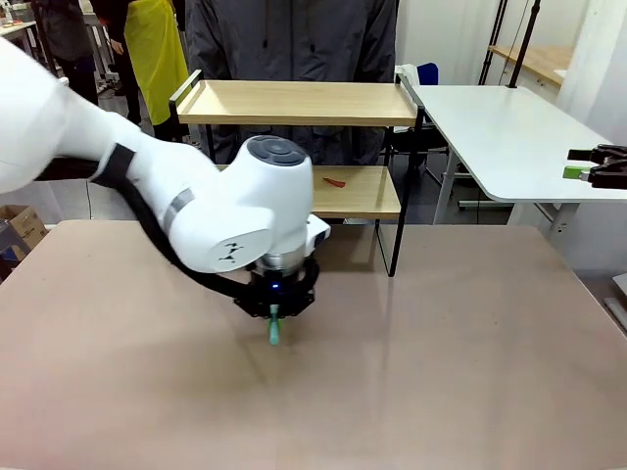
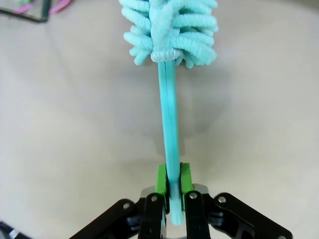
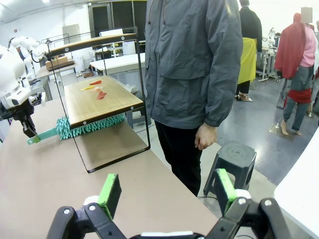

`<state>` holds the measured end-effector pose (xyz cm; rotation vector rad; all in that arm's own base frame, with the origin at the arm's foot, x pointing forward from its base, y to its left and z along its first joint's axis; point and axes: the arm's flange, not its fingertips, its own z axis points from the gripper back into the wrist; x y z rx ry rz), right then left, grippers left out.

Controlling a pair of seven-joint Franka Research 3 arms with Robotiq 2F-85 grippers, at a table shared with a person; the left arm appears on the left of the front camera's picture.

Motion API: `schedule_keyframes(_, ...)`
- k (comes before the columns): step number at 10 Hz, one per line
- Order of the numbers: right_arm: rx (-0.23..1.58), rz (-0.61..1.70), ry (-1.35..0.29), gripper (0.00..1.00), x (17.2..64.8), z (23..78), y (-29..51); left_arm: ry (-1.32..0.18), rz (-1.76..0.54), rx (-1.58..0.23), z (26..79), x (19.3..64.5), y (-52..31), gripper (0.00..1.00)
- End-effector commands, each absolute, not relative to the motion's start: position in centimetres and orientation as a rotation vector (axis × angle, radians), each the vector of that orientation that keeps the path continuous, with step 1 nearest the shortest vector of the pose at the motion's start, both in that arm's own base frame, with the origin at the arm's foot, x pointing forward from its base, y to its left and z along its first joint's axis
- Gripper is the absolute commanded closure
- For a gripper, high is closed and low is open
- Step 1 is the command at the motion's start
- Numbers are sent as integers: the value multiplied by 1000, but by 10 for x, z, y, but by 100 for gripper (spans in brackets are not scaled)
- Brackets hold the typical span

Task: Clean the shelf.
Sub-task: Clean the specific section of the Shelf indicated by the human with the Duster.

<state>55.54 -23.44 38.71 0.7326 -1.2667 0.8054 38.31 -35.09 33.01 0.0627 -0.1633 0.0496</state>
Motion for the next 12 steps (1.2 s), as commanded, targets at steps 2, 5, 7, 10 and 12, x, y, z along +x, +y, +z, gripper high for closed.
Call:
schedule_keyframes(2,727,808,-1265,0,556,389,-233,-93,119,136,321,377,-296,87)
schedule_keyframes(5,727,808,-1265,0,556,389,-233,-130,190,208,334,375,-264,87)
schedule_keyframes(7,727,808,-1265,0,556,389,-233,-230,155,128,345,374,-278,87)
schedule_keyframes(10,727,808,-1265,0,556,389,-233,-162,154,159,345,378,-275,87)
schedule_keyframes(12,727,808,-1265,0,556,389,-233,-250,85,142,365,367,-268,87)
